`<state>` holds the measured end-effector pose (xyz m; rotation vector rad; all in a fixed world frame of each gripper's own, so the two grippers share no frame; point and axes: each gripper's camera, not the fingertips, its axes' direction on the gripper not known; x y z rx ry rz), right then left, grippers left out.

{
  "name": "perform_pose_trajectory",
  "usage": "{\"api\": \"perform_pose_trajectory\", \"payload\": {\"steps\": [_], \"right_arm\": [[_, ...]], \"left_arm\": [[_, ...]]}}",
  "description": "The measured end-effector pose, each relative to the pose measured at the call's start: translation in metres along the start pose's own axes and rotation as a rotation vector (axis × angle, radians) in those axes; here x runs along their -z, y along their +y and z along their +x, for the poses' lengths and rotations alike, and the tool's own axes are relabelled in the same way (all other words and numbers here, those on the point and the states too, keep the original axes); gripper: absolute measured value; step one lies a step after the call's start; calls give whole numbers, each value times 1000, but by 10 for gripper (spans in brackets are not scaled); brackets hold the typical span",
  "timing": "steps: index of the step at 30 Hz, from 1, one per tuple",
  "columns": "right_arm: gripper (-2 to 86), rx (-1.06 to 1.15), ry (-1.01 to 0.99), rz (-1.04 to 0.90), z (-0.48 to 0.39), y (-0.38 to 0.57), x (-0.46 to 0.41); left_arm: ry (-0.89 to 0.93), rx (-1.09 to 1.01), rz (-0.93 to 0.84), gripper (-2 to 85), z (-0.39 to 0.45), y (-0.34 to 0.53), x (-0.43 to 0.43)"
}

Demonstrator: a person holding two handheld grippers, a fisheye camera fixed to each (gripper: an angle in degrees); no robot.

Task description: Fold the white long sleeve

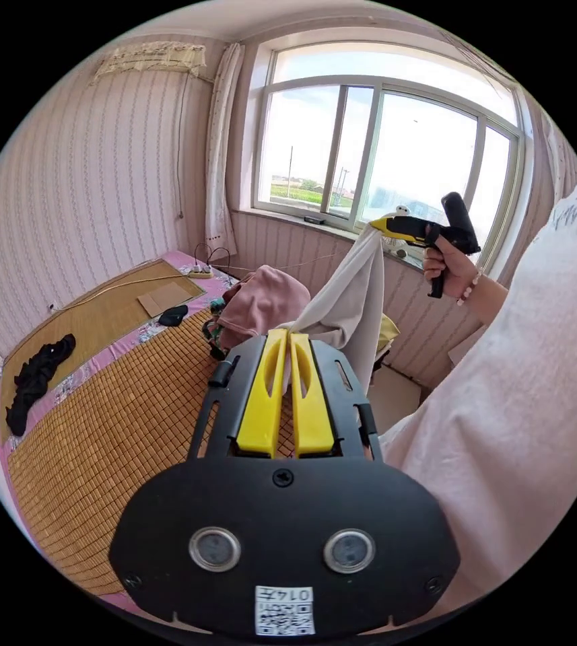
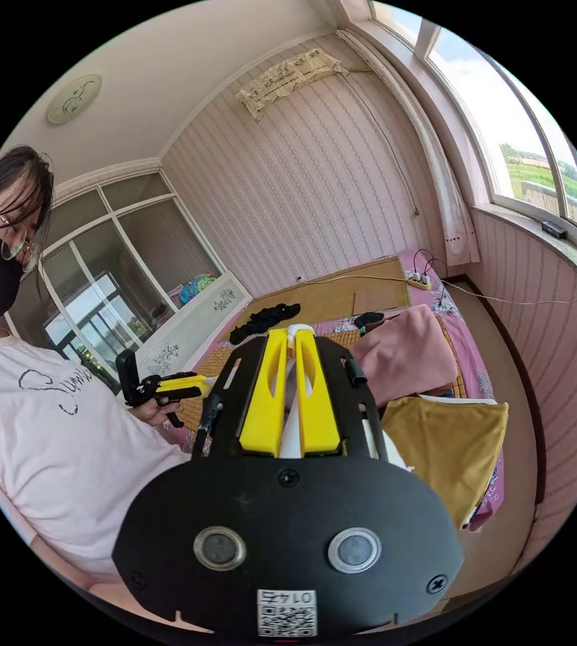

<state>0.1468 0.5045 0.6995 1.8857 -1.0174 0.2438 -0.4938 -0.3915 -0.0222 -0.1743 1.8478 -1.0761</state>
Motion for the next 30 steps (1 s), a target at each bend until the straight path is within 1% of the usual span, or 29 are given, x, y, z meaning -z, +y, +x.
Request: {"api": "perform_pose_trajectory", "payload": {"steps": [4, 9, 11, 12, 13, 14, 15, 16, 17, 18, 20, 21, 23, 24, 26, 27, 29, 30], "right_arm": [[13, 35, -34, -85, -45, -10, -89], [17, 105, -63, -158, -114, -39, -221], [21, 174, -78, -239, -159, -62, -306], [24, 191, -82, -258, -172, -68, -329], [28, 225, -104, -308, -198, -79, -379], [36, 249, -148, -369, -223, -89, -433], [40, 256, -175, -398, -236, -93, -460], [55, 254, -228, -452, -259, -96, -515], [65, 246, -256, -522, -280, -94, -569], [67, 242, -257, -560, -290, -92, -595], [63, 213, -241, -686, -317, -75, -677], [61, 201, -255, -714, -322, -71, -691], [58, 194, -390, -773, -337, -53, -725], [57, 204, -400, -782, -339, -47, -728], [57, 244, -365, -849, -336, -18, -735], [57, 241, -351, -872, -331, -10, -736], [57, 166, -295, -976, -303, 30, -735], [57, 136, -289, -998, -294, 41, -734]], "left_arm": [[-39, 106, 9, -9, -55, 50, 65], [-10, 130, 15, -9, -134, 108, 134], [15, 150, 4, -7, -178, 136, 166], [27, 156, 1, -6, -188, 143, 174], [51, 155, -2, -2, -206, 156, 190], [59, 155, -22, 4, -223, 169, 205], [54, 161, -32, 16, -230, 175, 211], [37, 180, -42, 40, -247, 190, 227], [2, 233, -51, 53, -268, 208, 242], [-12, 269, -61, 59, -279, 218, 249], [-71, 425, -113, 53, -323, 264, 272], [-89, 467, -126, 49, -333, 277, 277], [-161, 646, -198, 33, -369, 328, 291], [-174, 690, -219, 23, -376, 339, 293], [-228, 845, -268, 0, -396, 375, 308], [-243, 870, -272, -2, -399, 381, 312], [-297, 935, -310, 2, -407, 397, 318], [-309, 943, -324, 5, -409, 399, 317]]}}
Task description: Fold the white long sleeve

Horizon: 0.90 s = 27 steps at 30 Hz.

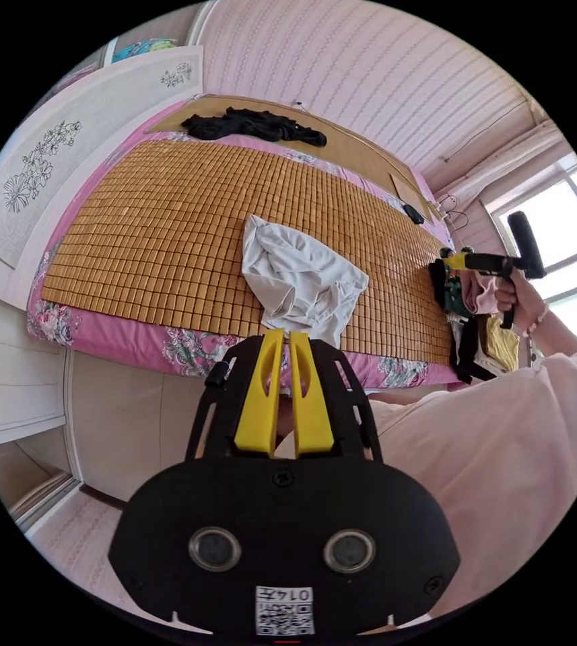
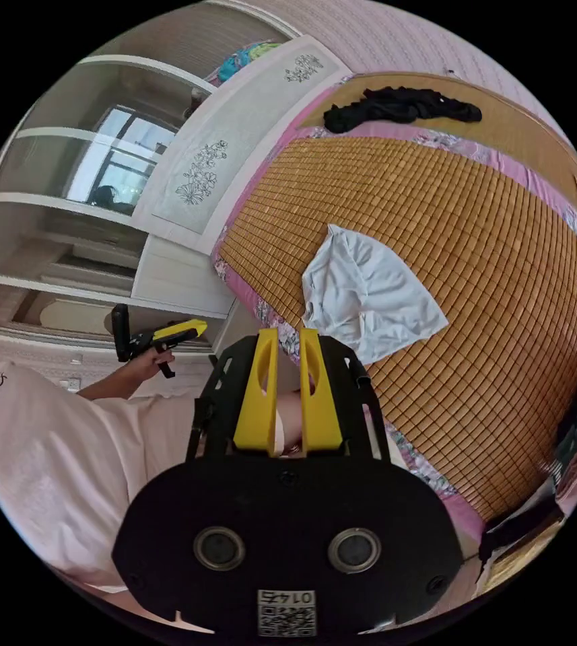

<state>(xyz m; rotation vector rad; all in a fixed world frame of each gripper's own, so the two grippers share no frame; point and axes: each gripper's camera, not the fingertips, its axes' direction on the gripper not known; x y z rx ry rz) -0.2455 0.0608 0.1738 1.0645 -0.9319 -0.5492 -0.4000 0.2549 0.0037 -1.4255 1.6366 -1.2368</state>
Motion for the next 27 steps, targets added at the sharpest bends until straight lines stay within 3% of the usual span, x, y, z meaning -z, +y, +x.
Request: {"api": "perform_pose_trajectory", "payload": {"steps": [5, 9, 17, 23, 27], "right_arm": [[58, -271, -106, -116, 68, 73, -63], [59, -329, -151, -181, 91, 98, -96], [68, -314, -109, -156, 112, 109, -114], [74, -361, -172, -65, 118, 94, -161], [77, -383, -135, -46, 126, 78, -208]], "left_arm": [[2, 95, -120, 49, -1, -13, -28], [27, 121, -100, 55, 25, -13, -23], [-157, -167, -168, 75, 96, -39, -38], [-90, -272, -219, 71, 74, -66, -97], [-173, -310, -246, 73, 44, -79, -138]]}}
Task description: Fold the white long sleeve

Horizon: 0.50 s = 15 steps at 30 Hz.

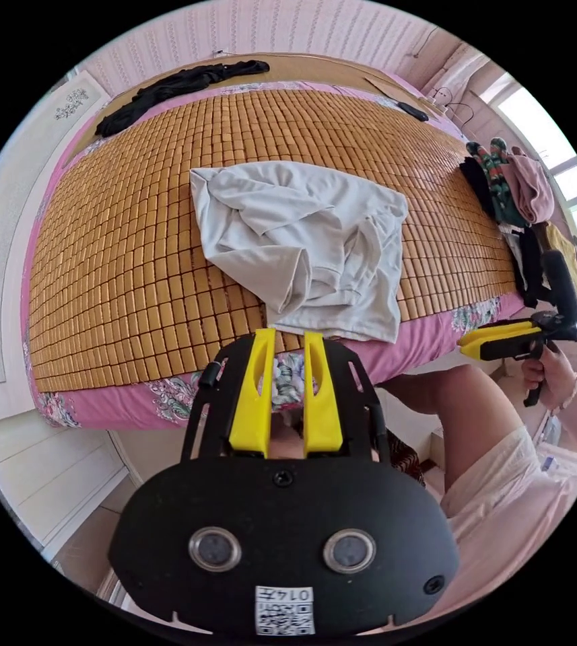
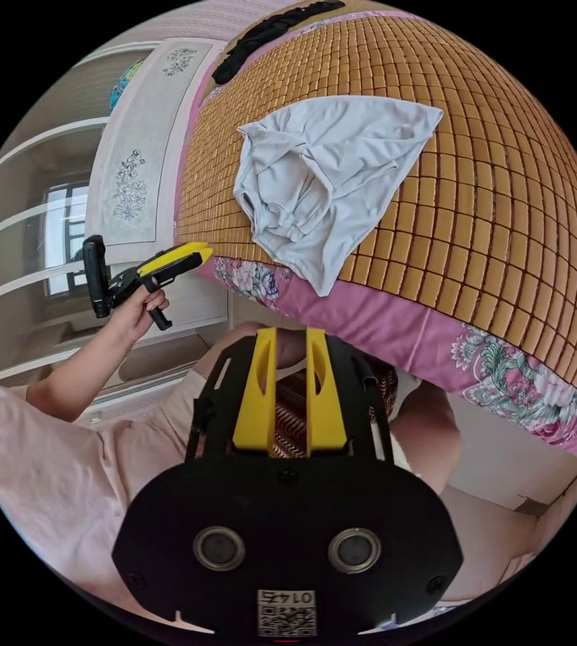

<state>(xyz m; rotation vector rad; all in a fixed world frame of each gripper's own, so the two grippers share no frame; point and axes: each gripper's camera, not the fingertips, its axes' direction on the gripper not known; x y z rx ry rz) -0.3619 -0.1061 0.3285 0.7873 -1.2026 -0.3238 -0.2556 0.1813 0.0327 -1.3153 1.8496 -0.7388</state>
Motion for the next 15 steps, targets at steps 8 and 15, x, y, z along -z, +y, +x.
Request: {"api": "perform_pose_trajectory", "payload": {"steps": [8, 15], "right_arm": [[90, 42, 127, 75, 19, -28, -67], [13, 99, 137, 61, 30, -8, -100]], "left_arm": [[69, 31, 43, 87, -24, -24, -71], [97, 62, 108, 41, -33, 10, -71]]}}
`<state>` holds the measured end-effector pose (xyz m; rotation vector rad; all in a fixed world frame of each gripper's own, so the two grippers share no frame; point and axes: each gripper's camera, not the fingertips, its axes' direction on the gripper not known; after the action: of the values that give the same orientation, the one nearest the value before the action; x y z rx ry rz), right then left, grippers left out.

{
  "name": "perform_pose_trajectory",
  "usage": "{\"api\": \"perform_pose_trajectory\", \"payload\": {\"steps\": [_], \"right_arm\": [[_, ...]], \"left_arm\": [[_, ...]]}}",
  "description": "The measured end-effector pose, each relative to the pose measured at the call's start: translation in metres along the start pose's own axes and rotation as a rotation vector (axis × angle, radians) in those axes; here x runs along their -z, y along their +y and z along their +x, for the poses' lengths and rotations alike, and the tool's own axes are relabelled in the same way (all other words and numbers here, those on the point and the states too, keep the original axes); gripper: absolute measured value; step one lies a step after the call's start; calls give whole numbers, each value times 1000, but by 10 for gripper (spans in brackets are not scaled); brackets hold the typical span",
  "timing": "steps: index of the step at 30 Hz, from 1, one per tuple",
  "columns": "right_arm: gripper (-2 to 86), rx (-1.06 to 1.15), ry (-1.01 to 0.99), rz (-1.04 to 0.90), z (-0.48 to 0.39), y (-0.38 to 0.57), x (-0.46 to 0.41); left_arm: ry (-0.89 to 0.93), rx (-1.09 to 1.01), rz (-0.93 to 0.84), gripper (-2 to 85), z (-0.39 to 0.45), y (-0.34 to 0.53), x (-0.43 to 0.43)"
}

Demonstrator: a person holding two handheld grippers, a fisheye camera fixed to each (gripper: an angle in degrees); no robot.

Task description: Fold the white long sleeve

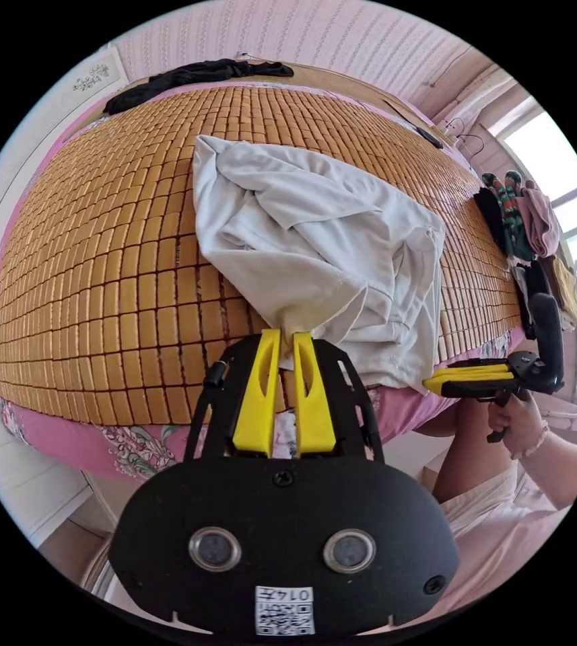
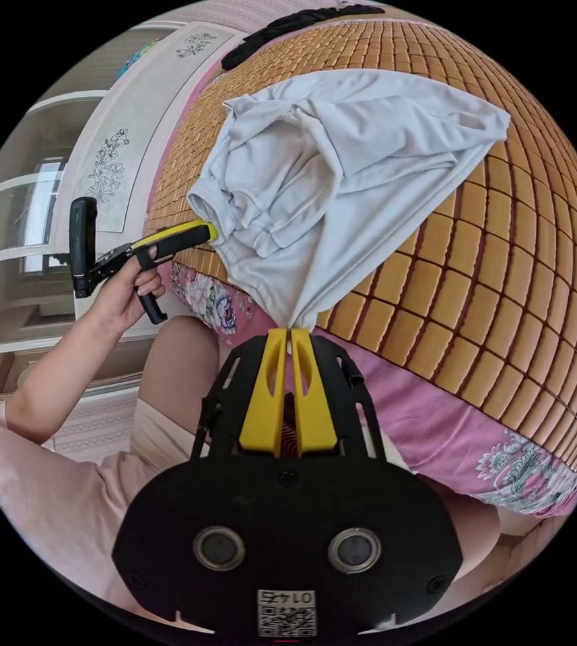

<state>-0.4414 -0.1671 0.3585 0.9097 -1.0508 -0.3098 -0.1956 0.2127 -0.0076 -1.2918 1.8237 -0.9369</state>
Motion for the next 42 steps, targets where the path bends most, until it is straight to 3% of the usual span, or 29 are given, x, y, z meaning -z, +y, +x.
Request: {"api": "perform_pose_trajectory", "payload": {"steps": [7, 12, 18, 21, 26, 29, 35, 38, 42], "right_arm": [[1, 55, 5, 265, 11, 107, 69], [1, -32, -4, 417, 34, 206, 115], [0, -39, -238, 630, 49, 318, 155], [-1, 70, -357, 815, 33, 364, 203], [-2, 449, -531, 1124, -34, 434, 311], [-2, 622, -524, 1239, -74, 473, 365], [-2, 922, -513, 1361, -136, 549, 442], [-2, 971, -412, 1351, -170, 572, 475], [-2, 1123, -425, 1360, -207, 603, 509]], "left_arm": [[-44, 21, 230, 22, -12, 114, 101], [-31, 42, 299, 6, -18, 201, 145], [67, 26, 496, -1, 5, 308, 221], [80, -30, 666, -2, 29, 343, 296], [62, -166, 1035, -3, 75, 384, 454], [72, -244, 1230, -5, 99, 413, 530], [65, -331, 1519, -6, 140, 477, 622], [81, -364, 1564, -6, 152, 492, 664], [47, -412, 1631, -7, 172, 513, 708]]}}
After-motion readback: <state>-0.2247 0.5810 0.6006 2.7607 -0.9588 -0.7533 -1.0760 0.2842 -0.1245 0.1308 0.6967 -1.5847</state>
